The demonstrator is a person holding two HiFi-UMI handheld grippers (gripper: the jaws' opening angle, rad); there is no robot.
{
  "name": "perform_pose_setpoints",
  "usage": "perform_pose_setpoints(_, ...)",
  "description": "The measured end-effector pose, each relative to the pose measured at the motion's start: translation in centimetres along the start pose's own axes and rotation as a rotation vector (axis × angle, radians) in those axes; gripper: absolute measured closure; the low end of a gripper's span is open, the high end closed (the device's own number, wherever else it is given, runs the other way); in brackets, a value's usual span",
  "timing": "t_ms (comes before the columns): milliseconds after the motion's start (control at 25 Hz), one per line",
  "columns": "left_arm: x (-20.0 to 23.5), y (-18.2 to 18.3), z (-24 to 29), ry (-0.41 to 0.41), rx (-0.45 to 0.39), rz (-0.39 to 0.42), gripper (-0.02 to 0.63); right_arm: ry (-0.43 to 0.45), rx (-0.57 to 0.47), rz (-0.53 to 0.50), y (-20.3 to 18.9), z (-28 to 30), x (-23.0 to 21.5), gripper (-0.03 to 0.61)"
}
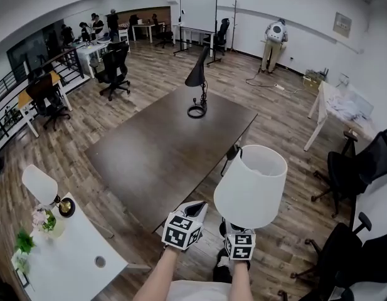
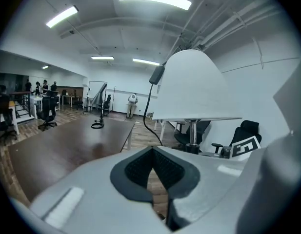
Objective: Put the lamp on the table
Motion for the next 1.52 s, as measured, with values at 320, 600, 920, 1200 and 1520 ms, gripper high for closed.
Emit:
perform_pose_setpoints(320, 1.2, 4.8, 6.5, 0.064, -0.001, -0.004, 0.614, 0.108, -0.003, -0.019, 2.5, 6.5, -3.4, 0.39)
perform_pose_setpoints(600, 3.1, 7.1, 10.1, 0.162, -0.033, -0.046, 0.614, 0.198, -0.02, -0.094, 5.6, 11.8, -6.4, 0.39)
perform_pose_setpoints(920, 6.4, 7.4, 11.9, 0.316, -0.069, -0.143, 0.614, 0.336, -0.033, -0.149, 7.8, 17.6, -7.6, 0.391)
perform_pose_setpoints(1200, 8.4, 6.5, 11.1, 0.449, -0.098, -0.211, 0.614, 0.483, -0.081, -0.236, 11.6, 22.2, -6.6, 0.391)
perform_pose_setpoints(1520, 9.4, 5.9, 9.5, 0.553, -0.121, -0.245, 0.614, 0.604, -0.118, -0.292, 13.0, 26.3, -3.0, 0.39)
Point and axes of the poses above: the fingertips, and each gripper's own axes: z forward along the fingers, x to its left, y out of its top, the point moved 8 cm from there along -z, backward along the fingers, and after that the axes turned 3 degrees about -z, right-handed, at the moved point
